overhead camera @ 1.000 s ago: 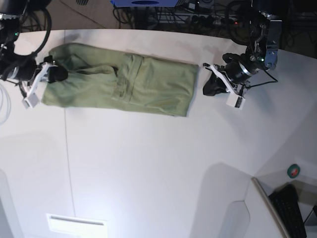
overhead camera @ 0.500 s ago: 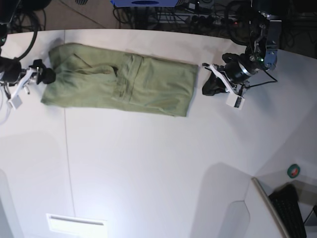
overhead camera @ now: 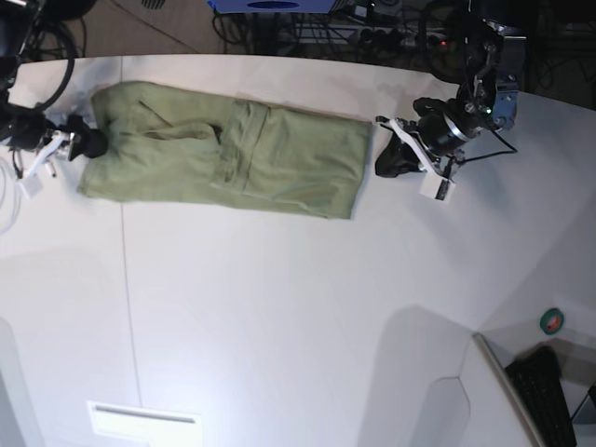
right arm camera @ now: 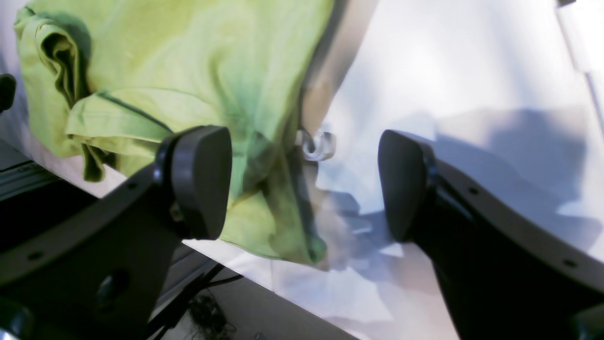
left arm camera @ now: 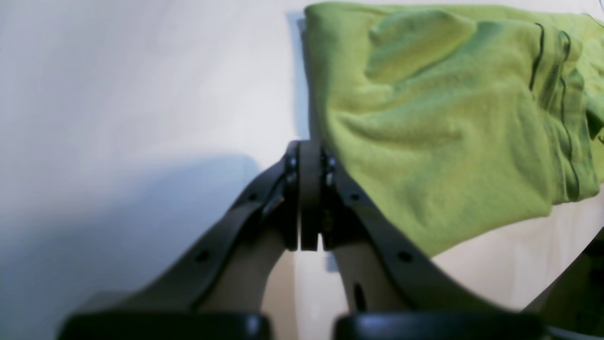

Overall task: Layout the t-shirt on the table in an organized manner, then fold the t-shirt properly
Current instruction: 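Release the shirt edge and lift the left gripper away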

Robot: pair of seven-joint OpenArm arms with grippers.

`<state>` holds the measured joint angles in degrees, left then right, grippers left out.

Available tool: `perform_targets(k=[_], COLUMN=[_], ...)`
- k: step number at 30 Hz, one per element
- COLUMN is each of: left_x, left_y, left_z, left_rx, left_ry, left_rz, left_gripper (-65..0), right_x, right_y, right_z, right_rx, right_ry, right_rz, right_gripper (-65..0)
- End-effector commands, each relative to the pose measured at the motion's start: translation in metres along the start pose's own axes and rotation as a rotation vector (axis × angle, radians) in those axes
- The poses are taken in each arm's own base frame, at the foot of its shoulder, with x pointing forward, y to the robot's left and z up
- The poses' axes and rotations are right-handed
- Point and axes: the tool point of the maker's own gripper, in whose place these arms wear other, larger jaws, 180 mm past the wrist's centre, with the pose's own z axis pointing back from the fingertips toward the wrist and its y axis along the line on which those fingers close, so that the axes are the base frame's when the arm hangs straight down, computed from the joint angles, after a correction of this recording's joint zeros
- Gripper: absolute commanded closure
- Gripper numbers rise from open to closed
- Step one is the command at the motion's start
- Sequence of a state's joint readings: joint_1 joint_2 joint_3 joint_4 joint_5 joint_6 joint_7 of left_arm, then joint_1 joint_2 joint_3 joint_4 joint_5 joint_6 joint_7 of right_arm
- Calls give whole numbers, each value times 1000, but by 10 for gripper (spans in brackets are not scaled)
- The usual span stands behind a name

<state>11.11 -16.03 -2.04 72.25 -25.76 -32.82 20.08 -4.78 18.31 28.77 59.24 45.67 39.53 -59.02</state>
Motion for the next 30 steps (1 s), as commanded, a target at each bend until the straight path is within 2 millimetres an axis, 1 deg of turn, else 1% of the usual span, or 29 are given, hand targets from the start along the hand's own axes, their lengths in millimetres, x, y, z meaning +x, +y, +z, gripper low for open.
perform_targets(k=[1, 3, 5, 9, 11, 14, 17, 21, 24, 28, 30], left_x=[17, 17, 15, 2, -2, 1, 4, 4, 4, 4, 4], left_y=[-3, -6, -12, -22, -26, -26, -25, -22, -22, -21, -20], left_z=[-1, -3, -8, -18, -21, -21, -20, -19, -19, -18, -17], left_rx=[-14, -18, -22, -9, -7, -6, -8, -3, -3, -2, 0], left_ry=[-53, -58, -53, 1, 17, 5, -8, -6, -6, -5, -5], left_rz=[-3, 2, -5, -76, -99, -84, -68, -72, -72, -73, -74], left_gripper=[0, 0, 0, 0, 0, 0, 0, 0, 0, 0, 0], right_x=[3, -3, -5, -10, -10, -10, -11, -8, -8, -9, -9], right_y=[2, 3, 4, 14, 23, 33, 37, 33, 33, 33, 33], right_z=[3, 2, 2, -8, -16, -23, -26, -23, -23, -23, -23], right_rx=[2, 6, 7, 34, 51, 67, 77, 71, 72, 70, 70], right_ry=[9, 45, 53, 61, 84, 109, 102, 91, 92, 95, 95], right_rz=[22, 21, 20, 12, 45, 79, 70, 62, 62, 64, 64], right_gripper=[-461, -459, -459, -459, -459, -459, -450, -371, -321, -239, -213])
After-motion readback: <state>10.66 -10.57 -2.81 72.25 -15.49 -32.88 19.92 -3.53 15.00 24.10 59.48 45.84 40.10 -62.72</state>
